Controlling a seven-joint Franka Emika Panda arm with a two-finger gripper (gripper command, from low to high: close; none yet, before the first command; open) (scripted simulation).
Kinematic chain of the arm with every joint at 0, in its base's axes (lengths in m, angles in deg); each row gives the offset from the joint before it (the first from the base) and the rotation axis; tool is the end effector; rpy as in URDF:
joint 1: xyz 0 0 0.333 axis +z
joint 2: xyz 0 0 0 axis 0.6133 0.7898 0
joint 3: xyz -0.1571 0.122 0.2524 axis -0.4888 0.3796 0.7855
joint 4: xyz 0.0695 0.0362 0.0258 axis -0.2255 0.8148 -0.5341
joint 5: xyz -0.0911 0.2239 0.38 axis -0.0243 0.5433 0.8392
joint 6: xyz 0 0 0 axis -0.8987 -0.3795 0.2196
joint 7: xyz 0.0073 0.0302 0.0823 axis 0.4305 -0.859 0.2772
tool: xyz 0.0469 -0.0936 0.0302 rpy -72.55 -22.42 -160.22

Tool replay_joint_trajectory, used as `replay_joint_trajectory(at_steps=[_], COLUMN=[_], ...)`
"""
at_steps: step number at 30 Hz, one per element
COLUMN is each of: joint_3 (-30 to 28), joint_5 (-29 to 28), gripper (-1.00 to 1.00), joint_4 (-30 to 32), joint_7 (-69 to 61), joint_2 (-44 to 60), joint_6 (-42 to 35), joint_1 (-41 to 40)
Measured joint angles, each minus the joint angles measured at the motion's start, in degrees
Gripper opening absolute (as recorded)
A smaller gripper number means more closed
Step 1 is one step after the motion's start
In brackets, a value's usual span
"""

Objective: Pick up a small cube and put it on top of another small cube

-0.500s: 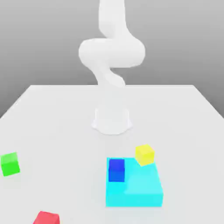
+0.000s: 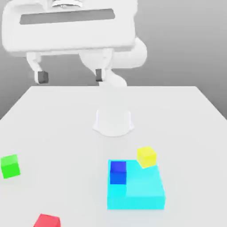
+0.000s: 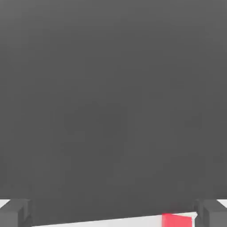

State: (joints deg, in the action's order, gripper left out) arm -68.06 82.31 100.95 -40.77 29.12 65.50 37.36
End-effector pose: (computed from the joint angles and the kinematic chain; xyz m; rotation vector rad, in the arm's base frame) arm 0.5678 -0.0902 0.4380 -2.6292 1.2703 -0.4789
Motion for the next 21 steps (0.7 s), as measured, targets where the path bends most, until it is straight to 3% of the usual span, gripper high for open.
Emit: replay_joint_trajectory(at_steps=[14, 19, 20, 21], joint_3=[-2.4, -0.4, 0.0, 0.0], joint_5=[3.2, 5.5, 5.8, 5.8], gripper=[0.00, 0.00, -1.00, -1.00], joint_4=[-1.7, -3.5, -3.8, -3.8], joint_7=[-4.7, -6.6, -6.9, -6.9], joint_2=[28.9, 39.3, 40.4, 40.4], joint_6=[7.7, 14.4, 15.2, 15.2], joint_1=[-4.8, -7.0, -7.3, -7.3])
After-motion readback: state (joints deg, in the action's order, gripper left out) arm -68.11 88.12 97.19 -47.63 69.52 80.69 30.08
